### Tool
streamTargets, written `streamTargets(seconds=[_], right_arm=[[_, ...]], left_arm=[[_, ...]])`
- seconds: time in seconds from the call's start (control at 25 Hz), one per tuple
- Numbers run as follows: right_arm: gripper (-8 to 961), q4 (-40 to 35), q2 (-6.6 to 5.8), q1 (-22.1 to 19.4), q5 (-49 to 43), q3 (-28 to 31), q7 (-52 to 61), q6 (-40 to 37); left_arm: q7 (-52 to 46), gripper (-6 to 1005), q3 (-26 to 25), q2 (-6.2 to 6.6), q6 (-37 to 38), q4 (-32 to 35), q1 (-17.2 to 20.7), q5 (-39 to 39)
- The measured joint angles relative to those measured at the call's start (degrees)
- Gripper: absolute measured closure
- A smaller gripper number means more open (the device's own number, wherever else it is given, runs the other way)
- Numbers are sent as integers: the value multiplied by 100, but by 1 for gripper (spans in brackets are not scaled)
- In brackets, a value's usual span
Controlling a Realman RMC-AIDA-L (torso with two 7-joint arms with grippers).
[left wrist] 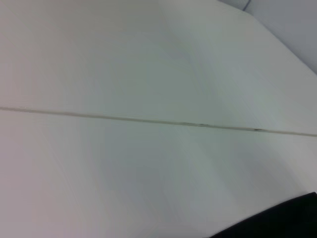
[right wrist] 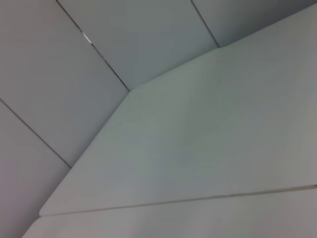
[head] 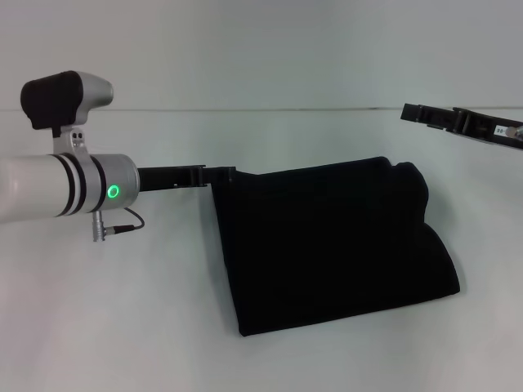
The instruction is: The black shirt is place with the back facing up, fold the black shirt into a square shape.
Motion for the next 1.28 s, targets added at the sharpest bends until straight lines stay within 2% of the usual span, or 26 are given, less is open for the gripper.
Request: streamTargets(seconds=[0.12, 0.32, 0.68, 0.8, 1.2, 1.28], right_arm=[[179, 0, -20, -10, -9, -24, -70, 2], [179, 0, 21, -25, -12, -27, -208, 20], [177, 4, 48, -29, -13, -32, -297, 42], [178, 4, 48, -30, -13, -32, -301, 42], [178, 49, 45, -40, -13, -32, -368, 32], [178, 51, 45, -43, -13, -33, -369, 19]], left_arm=[[-39, 50, 5, 0, -32, -136, -76, 5], [-48, 50, 38, 0, -41, -350, -237, 6], [-34, 49, 259, 1, -46, -379, -350, 6], [81, 213, 302, 1, -49, -362, -363, 6], [134, 410, 306, 0, -54, -400, -437, 6], [123, 491, 306, 1, -54, -403, -445, 6]])
